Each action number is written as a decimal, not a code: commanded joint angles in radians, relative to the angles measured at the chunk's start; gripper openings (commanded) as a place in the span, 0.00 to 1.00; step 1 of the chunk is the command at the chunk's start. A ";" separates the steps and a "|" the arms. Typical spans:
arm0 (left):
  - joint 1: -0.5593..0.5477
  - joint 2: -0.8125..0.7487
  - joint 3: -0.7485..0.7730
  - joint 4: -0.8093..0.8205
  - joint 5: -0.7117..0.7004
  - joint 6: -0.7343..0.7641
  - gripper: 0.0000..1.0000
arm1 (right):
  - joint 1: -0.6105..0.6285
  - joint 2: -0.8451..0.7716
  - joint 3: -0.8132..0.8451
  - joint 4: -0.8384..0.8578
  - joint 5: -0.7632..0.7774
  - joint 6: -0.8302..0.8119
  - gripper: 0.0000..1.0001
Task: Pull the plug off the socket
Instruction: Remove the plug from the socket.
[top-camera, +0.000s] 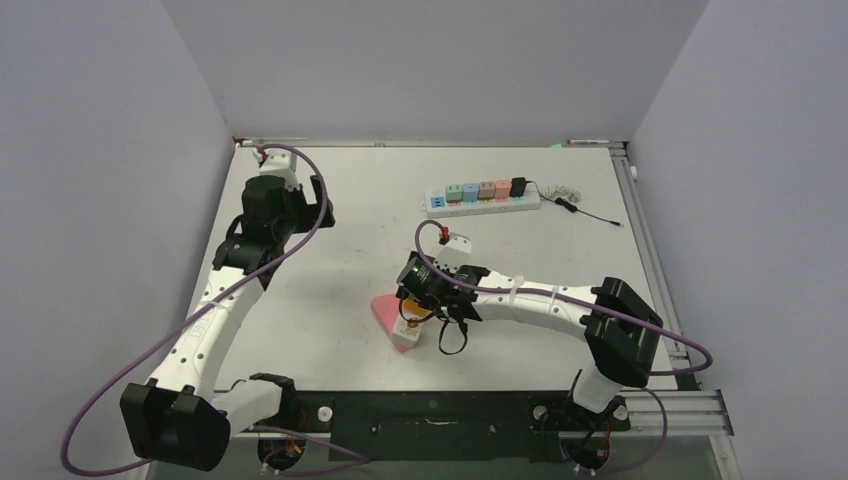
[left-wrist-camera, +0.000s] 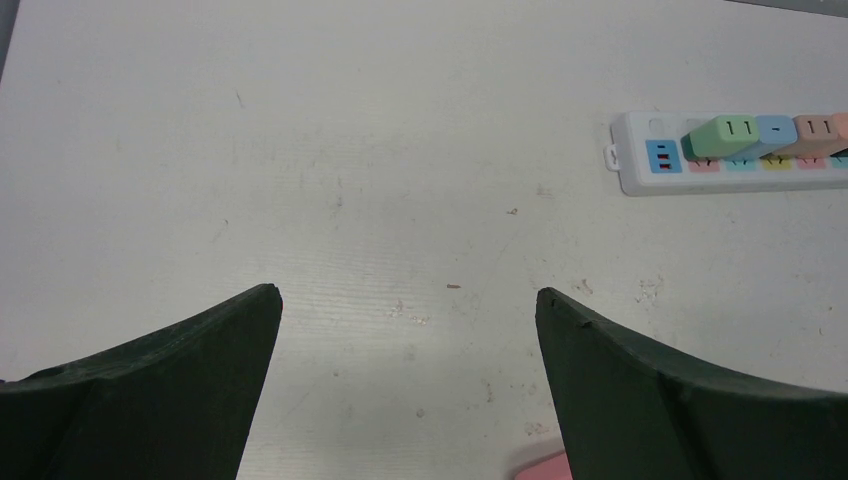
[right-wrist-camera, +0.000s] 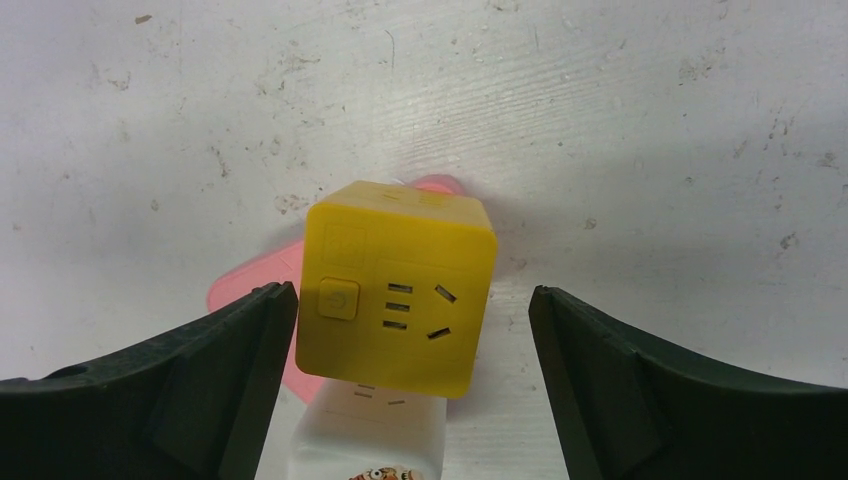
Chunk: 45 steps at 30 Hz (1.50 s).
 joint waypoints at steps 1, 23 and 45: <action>-0.006 -0.004 0.034 0.020 0.016 -0.010 0.96 | 0.001 -0.001 0.014 0.043 0.013 -0.020 0.88; -0.022 0.042 0.047 0.005 0.058 -0.019 0.96 | -0.046 -0.015 -0.053 0.150 -0.069 -0.062 0.42; -0.024 0.323 -0.021 0.074 0.814 -0.147 0.98 | -0.248 -0.182 -0.327 0.554 -0.112 -0.148 0.05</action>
